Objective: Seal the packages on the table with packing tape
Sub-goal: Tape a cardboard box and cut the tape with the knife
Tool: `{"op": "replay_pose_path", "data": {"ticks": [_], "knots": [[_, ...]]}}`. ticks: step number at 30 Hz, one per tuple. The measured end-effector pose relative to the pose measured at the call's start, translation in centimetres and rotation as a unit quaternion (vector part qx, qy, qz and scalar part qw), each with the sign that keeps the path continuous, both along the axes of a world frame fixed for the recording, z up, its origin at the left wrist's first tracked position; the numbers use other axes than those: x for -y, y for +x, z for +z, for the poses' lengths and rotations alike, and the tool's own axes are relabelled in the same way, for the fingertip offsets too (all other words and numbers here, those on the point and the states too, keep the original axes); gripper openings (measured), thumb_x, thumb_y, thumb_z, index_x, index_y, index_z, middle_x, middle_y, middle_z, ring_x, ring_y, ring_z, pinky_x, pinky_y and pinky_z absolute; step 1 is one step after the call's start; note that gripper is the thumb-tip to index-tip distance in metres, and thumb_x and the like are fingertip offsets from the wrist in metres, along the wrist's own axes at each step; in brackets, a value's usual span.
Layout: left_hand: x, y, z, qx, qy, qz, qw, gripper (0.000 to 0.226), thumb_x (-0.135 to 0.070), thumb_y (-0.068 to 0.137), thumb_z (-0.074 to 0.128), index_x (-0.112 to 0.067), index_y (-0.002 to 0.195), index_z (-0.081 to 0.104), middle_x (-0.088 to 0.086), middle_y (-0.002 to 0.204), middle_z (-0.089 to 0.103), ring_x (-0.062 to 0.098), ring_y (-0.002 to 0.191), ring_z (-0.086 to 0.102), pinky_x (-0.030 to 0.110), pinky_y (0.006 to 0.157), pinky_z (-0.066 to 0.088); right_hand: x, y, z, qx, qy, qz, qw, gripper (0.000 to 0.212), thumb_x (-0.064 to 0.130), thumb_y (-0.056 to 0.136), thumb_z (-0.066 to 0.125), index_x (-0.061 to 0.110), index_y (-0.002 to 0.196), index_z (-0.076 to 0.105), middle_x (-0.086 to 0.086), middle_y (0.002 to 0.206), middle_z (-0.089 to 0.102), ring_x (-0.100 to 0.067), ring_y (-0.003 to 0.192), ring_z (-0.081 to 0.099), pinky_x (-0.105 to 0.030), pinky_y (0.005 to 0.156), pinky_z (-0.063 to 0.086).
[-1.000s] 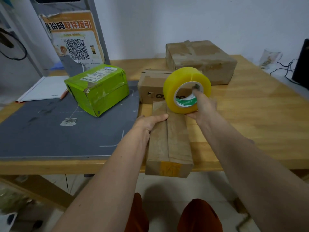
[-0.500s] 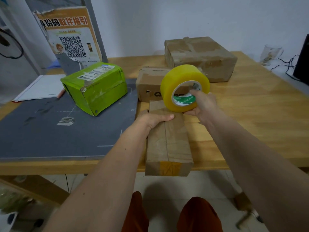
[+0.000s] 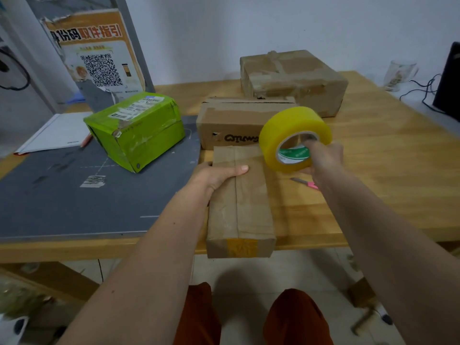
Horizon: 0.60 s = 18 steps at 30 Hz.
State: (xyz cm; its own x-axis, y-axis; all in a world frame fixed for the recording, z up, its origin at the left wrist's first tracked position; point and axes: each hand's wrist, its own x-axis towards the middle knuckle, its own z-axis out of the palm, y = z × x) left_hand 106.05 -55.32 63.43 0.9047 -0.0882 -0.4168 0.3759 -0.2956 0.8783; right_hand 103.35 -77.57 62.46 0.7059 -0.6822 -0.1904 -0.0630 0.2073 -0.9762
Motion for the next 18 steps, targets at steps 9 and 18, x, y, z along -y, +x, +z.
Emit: {"op": "replay_pose_path", "data": {"ticks": [9, 18], "knots": [[-0.8, -0.9, -0.2, -0.024, -0.077, 0.028, 0.996, 0.080, -0.038, 0.047, 0.093, -0.016, 0.119, 0.064, 0.009, 0.108, 0.072, 0.028, 0.092, 0.071, 0.045, 0.082, 0.058, 1.0, -0.1, -1.3, -0.015, -0.048, -0.021, 0.999, 0.038, 0.018, 0.086, 0.070, 0.018, 0.123, 0.062, 0.001, 0.097, 0.066, -0.022, 0.095, 0.061, -0.036, 0.075, 0.052], [-0.1, -1.6, -1.0, -0.007, -0.144, 0.089, 0.985, 0.065, -0.040, 0.058, 0.091, -0.019, 0.115, 0.068, 0.005, 0.100, 0.075, 0.025, 0.087, 0.073, 0.040, 0.071, 0.060, 1.3, 0.9, -2.2, -0.021, -0.106, -0.004, 0.994, 0.028, 0.004, 0.087, 0.065, 0.018, 0.110, 0.060, 0.003, 0.084, 0.061, -0.018, 0.085, 0.059, -0.030, 0.073, 0.045]]}}
